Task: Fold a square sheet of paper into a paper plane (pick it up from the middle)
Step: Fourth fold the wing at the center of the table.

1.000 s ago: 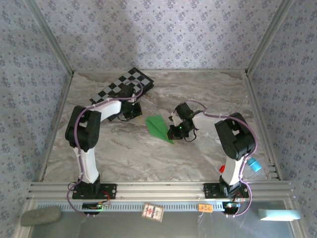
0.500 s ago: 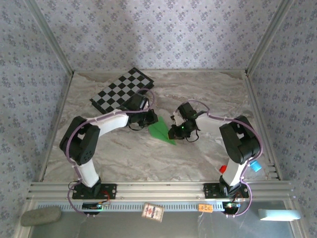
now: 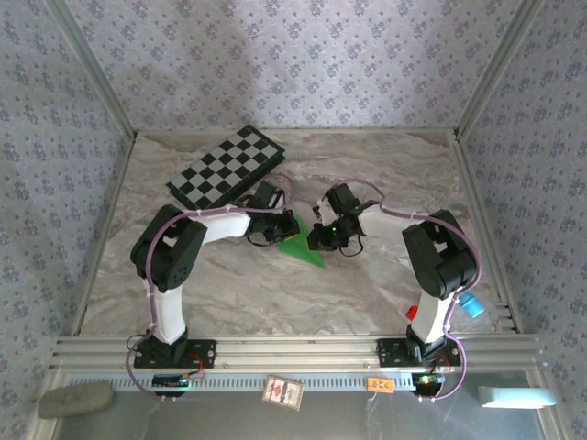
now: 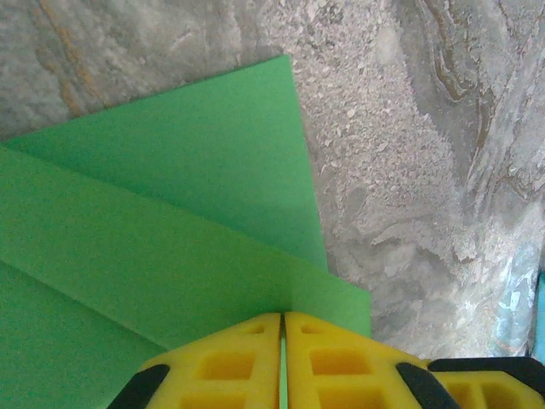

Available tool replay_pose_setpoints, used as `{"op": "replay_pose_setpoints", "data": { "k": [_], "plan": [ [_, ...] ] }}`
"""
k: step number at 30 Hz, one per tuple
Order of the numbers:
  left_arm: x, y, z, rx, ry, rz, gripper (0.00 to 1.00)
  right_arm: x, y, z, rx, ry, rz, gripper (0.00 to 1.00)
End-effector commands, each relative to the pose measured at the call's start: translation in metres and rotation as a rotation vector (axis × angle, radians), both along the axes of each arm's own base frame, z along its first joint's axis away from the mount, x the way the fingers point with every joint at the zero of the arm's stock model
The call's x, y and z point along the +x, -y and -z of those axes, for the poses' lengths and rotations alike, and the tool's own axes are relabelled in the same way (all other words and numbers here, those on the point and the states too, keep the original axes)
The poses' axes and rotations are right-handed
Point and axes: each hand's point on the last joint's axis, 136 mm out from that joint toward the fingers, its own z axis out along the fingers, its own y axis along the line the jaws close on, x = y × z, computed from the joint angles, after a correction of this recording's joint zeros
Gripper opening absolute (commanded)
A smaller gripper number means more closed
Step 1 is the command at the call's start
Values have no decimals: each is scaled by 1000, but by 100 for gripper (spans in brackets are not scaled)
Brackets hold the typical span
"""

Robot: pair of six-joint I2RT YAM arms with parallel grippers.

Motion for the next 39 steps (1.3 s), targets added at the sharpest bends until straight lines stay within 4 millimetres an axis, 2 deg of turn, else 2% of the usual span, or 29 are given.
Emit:
{"op": "replay_pose_setpoints", "data": {
  "k": [1, 4, 7, 13, 17, 21, 31, 39],
  "plan": [
    [7, 8, -3, -18, 7, -1, 9, 3, -3, 2, -20, -7, -10, 13],
    [7, 7, -2, -11, 6, -5, 9, 1, -1, 10, -41, -23, -13, 13],
    [6, 9, -10, -30, 16, 2, 9, 0, 3, 18, -68, -39, -11, 13],
    [-8, 13, -23, -67, 30, 25, 9, -2, 4, 24, -86, -54, -16, 12],
    [-19, 20, -18, -78, -2, 57, 9, -5, 9, 28, -109, -67, -16, 12],
    [-27, 23, -1, -50, -50, 67, 9, -7, 13, 32, -131, -77, -14, 12],
    [-17, -12, 29, 84, -82, -34, 8, -9, 19, 36, -147, -78, -15, 11],
    [4, -35, 33, 85, -84, -75, 8, -8, 16, 34, -125, -68, -40, 11]
  ]
}}
